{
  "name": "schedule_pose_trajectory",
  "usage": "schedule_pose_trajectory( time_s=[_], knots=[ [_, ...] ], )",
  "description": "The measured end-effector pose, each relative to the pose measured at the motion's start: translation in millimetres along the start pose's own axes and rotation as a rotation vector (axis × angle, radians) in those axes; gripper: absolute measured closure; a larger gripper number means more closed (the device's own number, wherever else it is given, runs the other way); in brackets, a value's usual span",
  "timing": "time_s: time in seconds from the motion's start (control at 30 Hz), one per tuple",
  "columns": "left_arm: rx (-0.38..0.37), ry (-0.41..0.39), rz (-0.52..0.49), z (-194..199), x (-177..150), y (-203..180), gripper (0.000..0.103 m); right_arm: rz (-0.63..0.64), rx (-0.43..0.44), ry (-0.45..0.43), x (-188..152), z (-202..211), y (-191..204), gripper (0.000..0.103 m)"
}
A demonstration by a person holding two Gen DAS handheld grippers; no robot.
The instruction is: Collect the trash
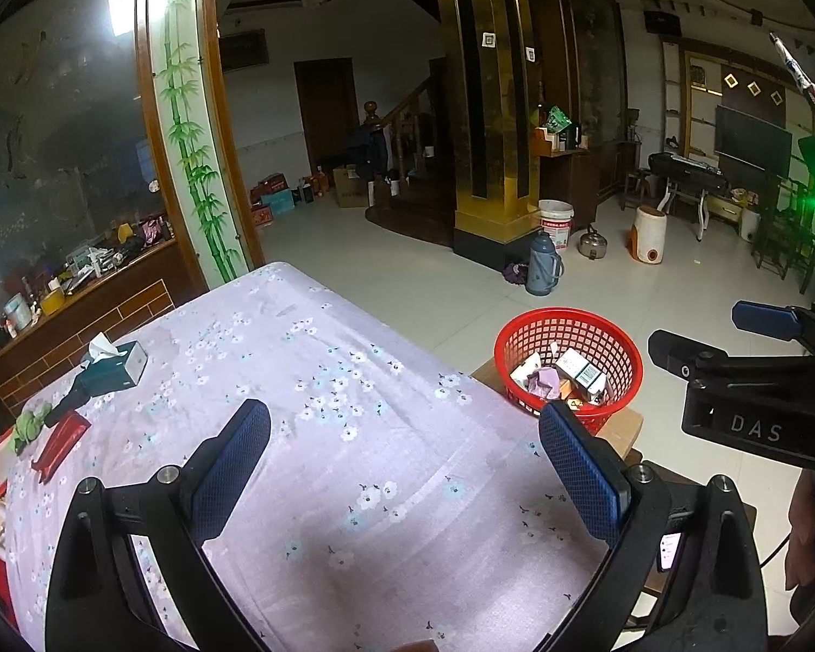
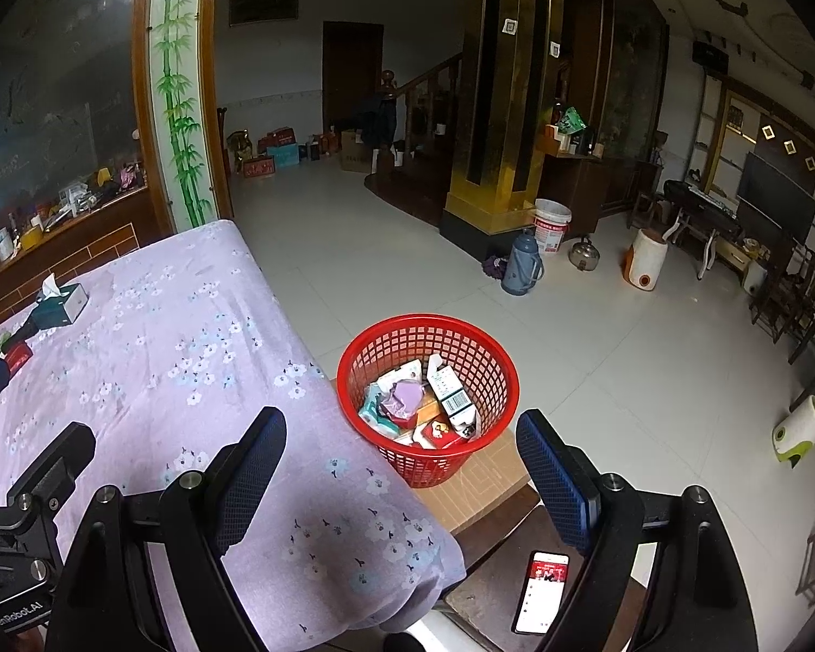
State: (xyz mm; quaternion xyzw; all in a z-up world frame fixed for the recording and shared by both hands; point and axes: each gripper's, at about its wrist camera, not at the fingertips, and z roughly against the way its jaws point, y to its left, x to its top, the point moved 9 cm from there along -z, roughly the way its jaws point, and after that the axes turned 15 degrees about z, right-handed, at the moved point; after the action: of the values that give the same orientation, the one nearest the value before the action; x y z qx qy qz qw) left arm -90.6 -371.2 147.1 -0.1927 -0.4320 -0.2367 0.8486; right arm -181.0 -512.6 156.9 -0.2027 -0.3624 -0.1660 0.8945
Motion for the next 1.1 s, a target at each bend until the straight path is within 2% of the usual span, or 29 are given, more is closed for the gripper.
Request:
schedule_pose_trajectory(
  time_s=[0.43,0.8,0.9,1.0,1.1],
  knots=[
    [-0.003,0.008,0.022,-3,-6,4,0.005,0.015,0.009,0.008,-5,-5,7,0.014],
    [0.017,0.039,0.087,-3,-15,28,0.005,0.076,0.065,0.033,-3,-18,38,0.014],
    [0.054,0.059,0.136,-4,-23,50,0.005,0.096,0.115,0.059,-4,-29,59,0.014],
    [0.121,0.083,0.207,-4,-39,88,0.005,0.145,0.177,0.09,-9,-45,93,0.014],
    [0.242,0.109,0.27,-3,-65,141,0.005,0.221,0.275,0.138,-21,-64,145,0.014]
  ],
)
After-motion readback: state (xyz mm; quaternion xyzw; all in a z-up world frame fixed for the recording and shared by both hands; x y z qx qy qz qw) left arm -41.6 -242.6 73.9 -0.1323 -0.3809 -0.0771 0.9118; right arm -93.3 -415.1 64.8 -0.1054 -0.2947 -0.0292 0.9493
